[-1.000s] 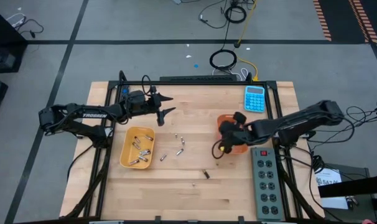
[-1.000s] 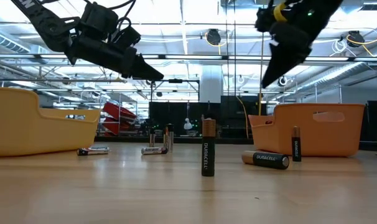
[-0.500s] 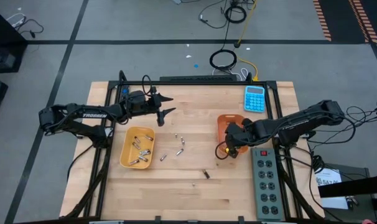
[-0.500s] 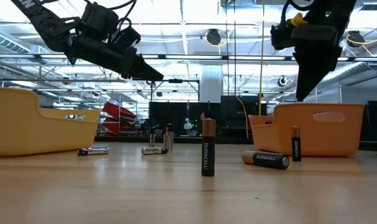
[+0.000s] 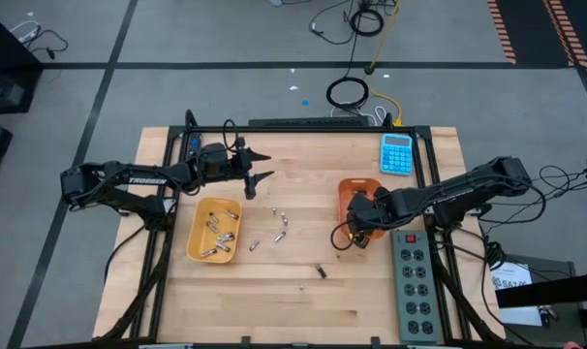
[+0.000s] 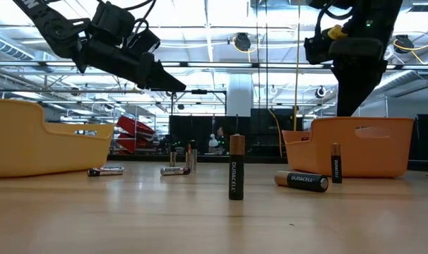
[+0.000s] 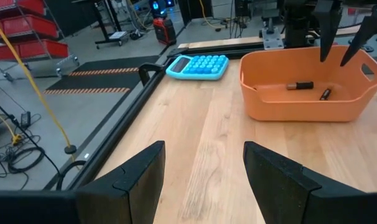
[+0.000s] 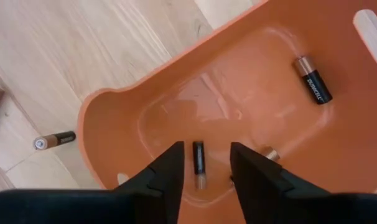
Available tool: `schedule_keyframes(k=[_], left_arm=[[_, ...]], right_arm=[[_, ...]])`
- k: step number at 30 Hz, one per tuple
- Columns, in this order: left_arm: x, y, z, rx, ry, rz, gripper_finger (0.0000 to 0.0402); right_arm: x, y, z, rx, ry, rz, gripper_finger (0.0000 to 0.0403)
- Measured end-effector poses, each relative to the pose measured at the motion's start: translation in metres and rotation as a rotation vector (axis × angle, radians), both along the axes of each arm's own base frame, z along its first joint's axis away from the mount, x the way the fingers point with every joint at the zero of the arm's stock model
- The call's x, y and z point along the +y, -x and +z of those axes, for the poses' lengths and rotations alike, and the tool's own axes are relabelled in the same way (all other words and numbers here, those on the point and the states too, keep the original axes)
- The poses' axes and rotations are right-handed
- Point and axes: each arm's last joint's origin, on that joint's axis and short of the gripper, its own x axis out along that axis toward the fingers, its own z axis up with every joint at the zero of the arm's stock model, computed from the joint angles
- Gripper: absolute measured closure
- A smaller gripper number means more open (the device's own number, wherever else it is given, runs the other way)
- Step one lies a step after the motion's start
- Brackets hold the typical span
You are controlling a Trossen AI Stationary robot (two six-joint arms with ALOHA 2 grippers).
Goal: Sort batteries
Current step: Put the black-brown battery into the orange bin
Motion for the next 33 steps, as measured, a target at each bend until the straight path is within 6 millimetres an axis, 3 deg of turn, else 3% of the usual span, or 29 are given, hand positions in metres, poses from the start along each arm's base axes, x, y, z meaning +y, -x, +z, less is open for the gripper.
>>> schedule_keyframes(k=[24,33], left_arm=[[0.000,0.001,-0.002,0.018,0.024,0.004,0.0174],[0.000,0.001,-0.003,0.018,0.043,0.009,0.0174]], right_arm=[[0.003,-0.016,0.007,-0.159,-0.002,0.068,0.0277],[0.030,-0.048,0.026,-0.207,0.147,0.303,0.0277]])
